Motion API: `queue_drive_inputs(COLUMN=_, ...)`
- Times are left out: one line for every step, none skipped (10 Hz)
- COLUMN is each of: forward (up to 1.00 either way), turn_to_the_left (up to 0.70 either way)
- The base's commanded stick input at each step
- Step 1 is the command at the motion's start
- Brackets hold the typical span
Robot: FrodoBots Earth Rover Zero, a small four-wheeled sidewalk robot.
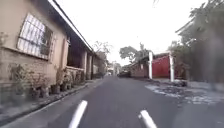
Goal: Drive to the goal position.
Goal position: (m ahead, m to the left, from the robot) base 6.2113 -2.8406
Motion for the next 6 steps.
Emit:
queue_drive_inputs(forward=0.85, turn_to_the_left=-0.34)
queue_drive_inputs(forward=0.85, turn_to_the_left=-0.32)
queue_drive_inputs(forward=0.85, turn_to_the_left=0.0)
queue_drive_inputs(forward=0.85, turn_to_the_left=0.0)
queue_drive_inputs(forward=0.85, turn_to_the_left=0.0)
queue_drive_inputs(forward=0.85, turn_to_the_left=0.0)
